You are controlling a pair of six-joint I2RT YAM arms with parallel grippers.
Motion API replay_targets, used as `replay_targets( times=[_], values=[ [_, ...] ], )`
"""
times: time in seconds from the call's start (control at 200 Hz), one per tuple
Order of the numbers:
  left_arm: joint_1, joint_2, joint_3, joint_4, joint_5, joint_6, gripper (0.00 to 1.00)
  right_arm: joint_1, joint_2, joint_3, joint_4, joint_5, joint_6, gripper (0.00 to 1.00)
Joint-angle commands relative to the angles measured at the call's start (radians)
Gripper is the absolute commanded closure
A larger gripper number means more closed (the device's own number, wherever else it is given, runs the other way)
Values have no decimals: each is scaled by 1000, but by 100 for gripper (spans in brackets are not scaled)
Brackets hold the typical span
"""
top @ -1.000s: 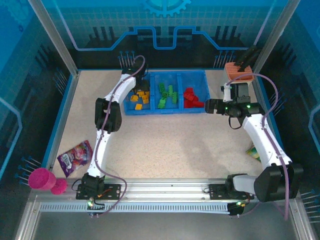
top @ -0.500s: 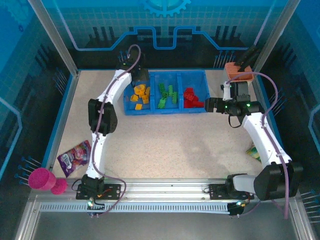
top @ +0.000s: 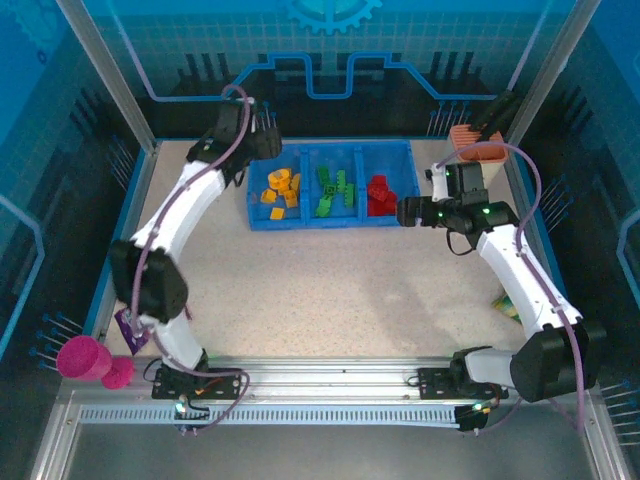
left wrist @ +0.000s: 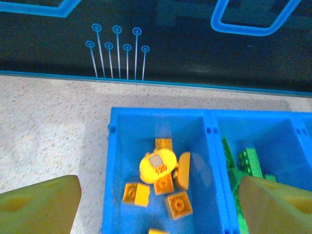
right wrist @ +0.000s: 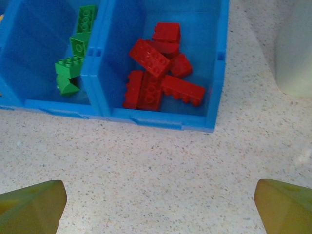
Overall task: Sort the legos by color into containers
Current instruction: Reset both arms
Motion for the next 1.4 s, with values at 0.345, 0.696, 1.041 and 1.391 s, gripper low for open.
replay_targets(
  times=[0.345, 0.696, 1.041, 1.391],
  values=[
    [-1, -835, -1041, 484, -59, 66, 1, 180, 146, 65, 128, 93, -27, 0],
    [186, -715, -1497, 1256, -42, 215, 1, 217, 113, 4, 220, 54, -78, 0],
    [214, -235, -1343, 1467, 162, 210, 1, 222, 104, 27, 157, 86, -95, 0],
    [226, -123, -1220, 1333, 182, 207, 1, 202, 41, -177, 387, 255, -231, 0]
  ],
)
